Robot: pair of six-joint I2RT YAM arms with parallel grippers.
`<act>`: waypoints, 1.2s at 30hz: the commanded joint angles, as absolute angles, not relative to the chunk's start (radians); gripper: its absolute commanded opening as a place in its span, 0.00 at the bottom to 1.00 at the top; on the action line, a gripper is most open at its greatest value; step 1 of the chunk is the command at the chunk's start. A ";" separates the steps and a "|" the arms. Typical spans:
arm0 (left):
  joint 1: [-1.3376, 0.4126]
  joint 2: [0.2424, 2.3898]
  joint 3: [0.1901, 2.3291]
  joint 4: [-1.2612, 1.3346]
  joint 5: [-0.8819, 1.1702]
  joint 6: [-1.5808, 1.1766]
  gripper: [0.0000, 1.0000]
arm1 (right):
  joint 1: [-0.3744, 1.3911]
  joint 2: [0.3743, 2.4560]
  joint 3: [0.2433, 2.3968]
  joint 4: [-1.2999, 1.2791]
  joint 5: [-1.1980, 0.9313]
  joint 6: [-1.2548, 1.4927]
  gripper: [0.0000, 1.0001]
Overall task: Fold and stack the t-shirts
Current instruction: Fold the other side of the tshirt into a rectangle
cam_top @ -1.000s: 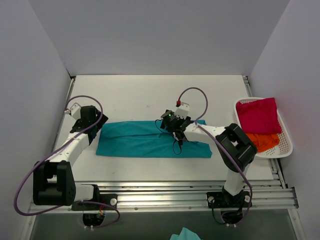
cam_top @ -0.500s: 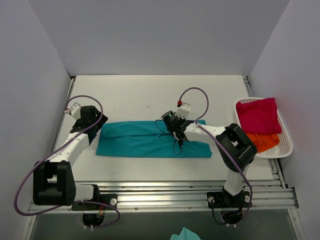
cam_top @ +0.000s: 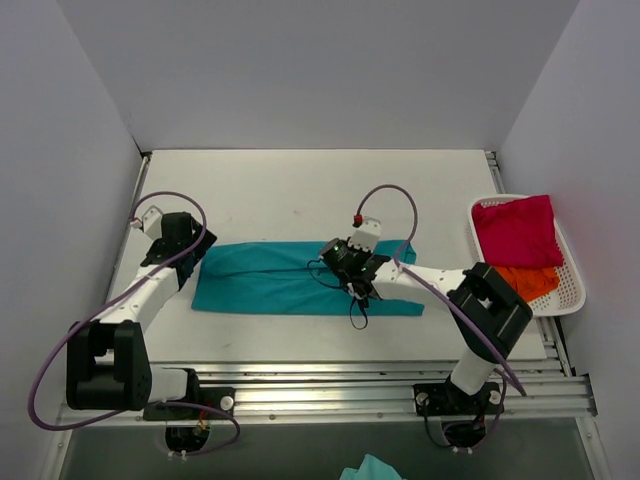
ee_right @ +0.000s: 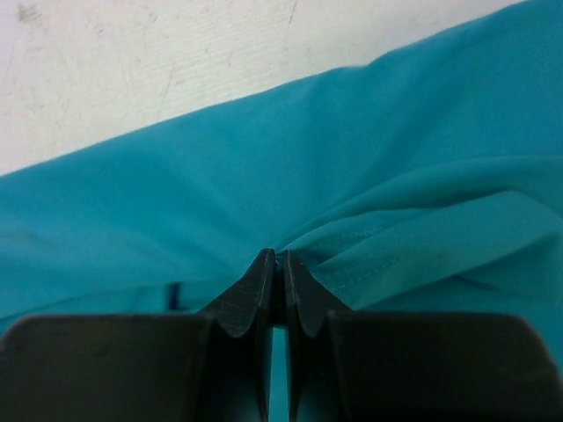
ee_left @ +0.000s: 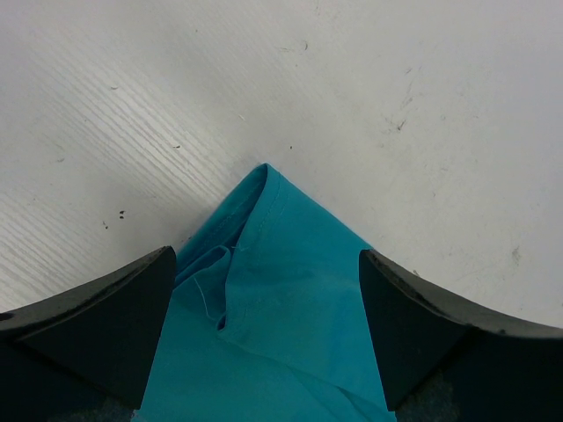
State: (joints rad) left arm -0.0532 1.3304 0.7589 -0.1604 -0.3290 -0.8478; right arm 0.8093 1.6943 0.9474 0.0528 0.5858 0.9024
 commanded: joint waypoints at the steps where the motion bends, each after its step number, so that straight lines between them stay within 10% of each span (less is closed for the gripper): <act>1: -0.051 1.322 0.750 -0.118 -0.321 -0.830 0.94 | 0.909 1.634 0.916 -0.063 0.687 1.000 0.00; 5: -0.049 1.316 0.749 -0.115 -0.319 -0.828 0.93 | 1.017 1.646 0.885 -0.130 0.722 1.118 0.27; 9: -0.048 1.321 0.750 -0.106 -0.319 -0.827 0.93 | 1.121 1.692 0.893 -0.257 0.773 1.267 0.88; 15: -0.046 1.361 0.770 -0.095 -0.310 -0.825 0.93 | 1.154 1.724 1.003 -0.439 0.897 1.342 0.96; 21: -0.048 1.377 0.778 -0.081 -0.307 -0.821 0.93 | 1.062 1.614 1.009 -0.291 0.951 1.121 0.84; 29: -0.045 1.384 0.784 -0.075 -0.305 -0.816 0.93 | 0.844 1.621 0.983 -0.129 0.891 0.954 0.03; 36: -0.044 1.387 0.776 -0.064 -0.304 -0.813 0.93 | 0.811 1.700 0.971 -0.101 0.821 0.956 0.00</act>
